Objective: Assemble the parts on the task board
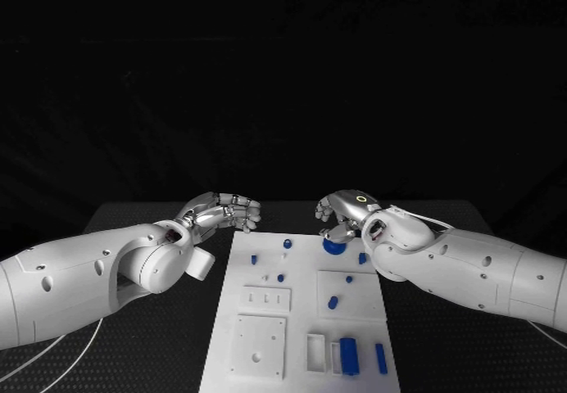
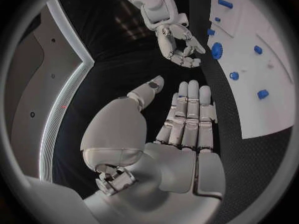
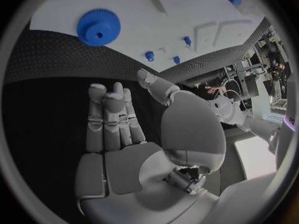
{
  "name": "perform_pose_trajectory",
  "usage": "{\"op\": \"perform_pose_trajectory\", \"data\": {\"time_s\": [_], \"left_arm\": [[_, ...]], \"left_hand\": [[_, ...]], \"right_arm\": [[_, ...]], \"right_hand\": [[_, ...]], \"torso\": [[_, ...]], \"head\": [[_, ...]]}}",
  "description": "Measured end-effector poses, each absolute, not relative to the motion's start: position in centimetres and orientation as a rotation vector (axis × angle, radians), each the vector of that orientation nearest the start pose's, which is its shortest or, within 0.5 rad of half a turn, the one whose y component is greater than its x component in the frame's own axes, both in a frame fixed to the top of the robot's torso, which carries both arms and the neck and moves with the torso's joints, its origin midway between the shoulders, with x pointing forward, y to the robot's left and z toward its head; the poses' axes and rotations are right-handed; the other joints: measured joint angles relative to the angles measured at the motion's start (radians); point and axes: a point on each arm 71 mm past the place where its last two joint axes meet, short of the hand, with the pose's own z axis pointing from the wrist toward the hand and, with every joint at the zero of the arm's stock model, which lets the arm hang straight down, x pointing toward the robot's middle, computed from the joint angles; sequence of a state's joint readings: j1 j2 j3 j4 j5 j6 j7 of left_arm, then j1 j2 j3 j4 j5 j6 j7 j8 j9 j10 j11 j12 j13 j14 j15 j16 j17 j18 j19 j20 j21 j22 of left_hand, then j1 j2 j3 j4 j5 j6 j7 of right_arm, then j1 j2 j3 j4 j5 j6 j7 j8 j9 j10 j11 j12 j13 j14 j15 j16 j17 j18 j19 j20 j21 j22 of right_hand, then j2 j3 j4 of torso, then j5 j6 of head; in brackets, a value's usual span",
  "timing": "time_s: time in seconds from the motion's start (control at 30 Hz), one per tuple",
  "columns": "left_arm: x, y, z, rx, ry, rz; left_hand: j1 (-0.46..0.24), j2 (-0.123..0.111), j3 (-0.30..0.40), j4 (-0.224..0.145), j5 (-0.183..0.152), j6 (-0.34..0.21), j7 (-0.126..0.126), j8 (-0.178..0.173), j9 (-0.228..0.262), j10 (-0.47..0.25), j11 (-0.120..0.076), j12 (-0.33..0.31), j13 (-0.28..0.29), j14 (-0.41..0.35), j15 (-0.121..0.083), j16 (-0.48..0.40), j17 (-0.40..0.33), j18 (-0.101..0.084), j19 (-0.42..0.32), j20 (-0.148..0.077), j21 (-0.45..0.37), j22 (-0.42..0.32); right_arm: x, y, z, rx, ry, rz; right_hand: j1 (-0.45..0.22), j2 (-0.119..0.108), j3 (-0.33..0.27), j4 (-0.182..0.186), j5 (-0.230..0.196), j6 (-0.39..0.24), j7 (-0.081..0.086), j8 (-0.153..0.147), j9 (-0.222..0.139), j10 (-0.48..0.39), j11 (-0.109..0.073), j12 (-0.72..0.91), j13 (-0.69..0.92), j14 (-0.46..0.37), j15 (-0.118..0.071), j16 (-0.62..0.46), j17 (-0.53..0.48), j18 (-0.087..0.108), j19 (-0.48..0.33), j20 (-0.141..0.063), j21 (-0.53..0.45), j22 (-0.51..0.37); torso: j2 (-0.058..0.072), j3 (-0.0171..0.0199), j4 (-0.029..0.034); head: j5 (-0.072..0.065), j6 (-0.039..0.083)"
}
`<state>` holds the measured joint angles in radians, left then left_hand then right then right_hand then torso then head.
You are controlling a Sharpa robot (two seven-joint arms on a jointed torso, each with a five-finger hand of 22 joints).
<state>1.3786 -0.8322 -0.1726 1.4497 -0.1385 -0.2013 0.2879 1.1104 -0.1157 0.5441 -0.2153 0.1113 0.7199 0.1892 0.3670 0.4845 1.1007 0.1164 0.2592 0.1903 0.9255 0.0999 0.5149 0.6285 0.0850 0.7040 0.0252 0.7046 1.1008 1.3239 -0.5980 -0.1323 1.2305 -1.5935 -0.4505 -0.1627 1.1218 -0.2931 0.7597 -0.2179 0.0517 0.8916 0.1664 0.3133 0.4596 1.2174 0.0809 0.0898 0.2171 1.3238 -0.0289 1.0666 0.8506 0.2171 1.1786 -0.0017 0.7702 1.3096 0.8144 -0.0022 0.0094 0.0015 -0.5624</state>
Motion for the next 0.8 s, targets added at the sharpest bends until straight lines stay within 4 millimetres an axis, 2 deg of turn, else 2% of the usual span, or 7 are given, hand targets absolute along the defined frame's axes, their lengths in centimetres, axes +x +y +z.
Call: {"op": "perform_pose_trajectory", "data": {"time_s": [0.1,0.3,0.47,0.53,0.63,0.73,0.8], "left_arm": [[51.4,22.0,-14.7,-0.872,1.589,-1.452],[51.5,22.1,-14.7,-0.873,1.588,-1.450],[51.5,22.2,-14.7,-0.874,1.586,-1.447],[51.5,22.2,-14.7,-0.874,1.586,-1.446],[51.5,22.3,-14.7,-0.874,1.586,-1.446],[51.6,22.3,-14.7,-0.875,1.586,-1.444],[51.6,22.3,-14.7,-0.875,1.586,-1.444]], "left_hand": [[0.000,0.000,0.003,0.003,0.000,0.000,0.000,0.000,0.001,0.000,0.000,0.000,0.000,0.000,0.000,0.000,0.000,0.000,0.000,0.000,0.004,0.000],[0.000,0.000,0.003,0.003,0.000,0.000,0.000,0.000,0.001,0.000,0.000,0.000,0.000,0.000,0.000,0.000,0.000,0.000,0.000,0.000,0.004,0.000],[0.000,0.000,0.003,0.003,0.000,0.000,0.000,0.000,0.001,0.000,0.000,0.000,0.001,0.000,0.000,0.000,0.000,-0.001,0.000,0.000,0.004,-0.001],[0.000,0.000,0.003,0.003,0.000,0.000,0.000,0.000,0.001,0.000,0.000,0.000,0.001,0.000,0.000,0.000,0.000,-0.001,0.000,0.000,0.004,-0.001],[0.000,0.000,0.003,0.003,0.000,0.000,0.000,0.000,0.001,0.000,0.000,0.000,0.001,0.000,0.000,0.000,0.000,-0.001,0.000,0.000,0.004,-0.001],[0.000,0.000,0.003,0.003,0.000,0.000,0.000,0.000,0.002,0.000,0.000,0.000,0.001,0.000,0.000,0.000,0.000,-0.002,-0.002,-0.002,0.004,-0.001],[0.000,0.000,0.003,0.003,0.000,0.000,0.000,0.000,0.002,0.000,0.000,0.000,0.001,0.000,0.000,0.000,0.000,0.001,-0.004,-0.004,0.004,-0.001]], "right_arm": [[55.3,-17.4,-15.8,-0.255,1.470,0.433],[55.7,-18.7,-16.2,-0.252,1.505,0.406],[56.0,-19.4,-16.8,-0.255,1.540,0.378],[56.1,-19.8,-17.4,-0.255,1.560,0.363],[56.1,-20.1,-18.0,-0.258,1.583,0.349],[56.0,-19.9,-18.5,-0.264,1.600,0.347],[56.0,-19.7,-18.7,-0.269,1.608,0.348]], "right_hand": [[-0.016,0.004,-0.025,-0.003,0.005,-0.016,-0.013,0.000,-0.003,-0.010,0.009,-0.014,0.000,-0.004,0.002,0.000,-0.004,0.000,-0.009,0.001,0.000,0.000],[-0.028,0.003,-0.058,-0.008,0.010,-0.019,-0.020,-0.004,-0.005,-0.024,0.012,-0.018,0.003,-0.011,0.007,0.005,-0.007,0.000,-0.013,0.002,-0.004,0.000],[-0.050,0.000,-0.094,-0.014,0.010,-0.034,-0.016,-0.015,-0.011,-0.050,0.019,-0.022,0.004,-0.020,0.013,0.005,-0.011,0.000,-0.022,0.007,-0.009,0.000],[-0.059,-0.001,-0.117,-0.021,0.010,-0.055,-0.006,-0.023,-0.015,-0.070,0.025,-0.022,0.004,-0.028,0.021,0.005,-0.013,0.000,-0.030,0.008,-0.014,0.000],[-0.067,-0.004,-0.138,-0.025,0.010,-0.058,-0.002,-0.023,-0.016,-0.079,0.032,-0.022,0.004,-0.035,0.027,0.010,-0.013,0.000,-0.036,0.010,-0.015,0.000],[-0.074,0.000,-0.159,-0.027,0.010,-0.059,-0.002,-0.023,-0.016,-0.079,0.031,-0.022,0.010,-0.039,0.024,0.013,-0.013,0.000,-0.038,0.012,-0.015,0.000],[-0.085,0.001,-0.178,-0.029,0.005,-0.061,-0.004,-0.023,-0.016,-0.072,0.024,-0.014,0.020,-0.045,0.019,0.016,-0.014,0.000,-0.040,0.014,-0.015,0.000]], "torso": [[-0.003,0.0008,-0.0045],[-0.006,0.0020,-0.0120],[-0.006,0.0026,-0.0122],[-0.006,0.0021,-0.0119],[-0.006,0.0014,-0.0112],[-0.006,0.0007,-0.0105],[-0.006,0.0007,-0.0100]], "head": [[0.002,0.005],[0.005,0.008],[0.001,0.006],[-0.001,0.006],[-0.001,0.003],[-0.002,0.000],[-0.002,-0.002]]}}
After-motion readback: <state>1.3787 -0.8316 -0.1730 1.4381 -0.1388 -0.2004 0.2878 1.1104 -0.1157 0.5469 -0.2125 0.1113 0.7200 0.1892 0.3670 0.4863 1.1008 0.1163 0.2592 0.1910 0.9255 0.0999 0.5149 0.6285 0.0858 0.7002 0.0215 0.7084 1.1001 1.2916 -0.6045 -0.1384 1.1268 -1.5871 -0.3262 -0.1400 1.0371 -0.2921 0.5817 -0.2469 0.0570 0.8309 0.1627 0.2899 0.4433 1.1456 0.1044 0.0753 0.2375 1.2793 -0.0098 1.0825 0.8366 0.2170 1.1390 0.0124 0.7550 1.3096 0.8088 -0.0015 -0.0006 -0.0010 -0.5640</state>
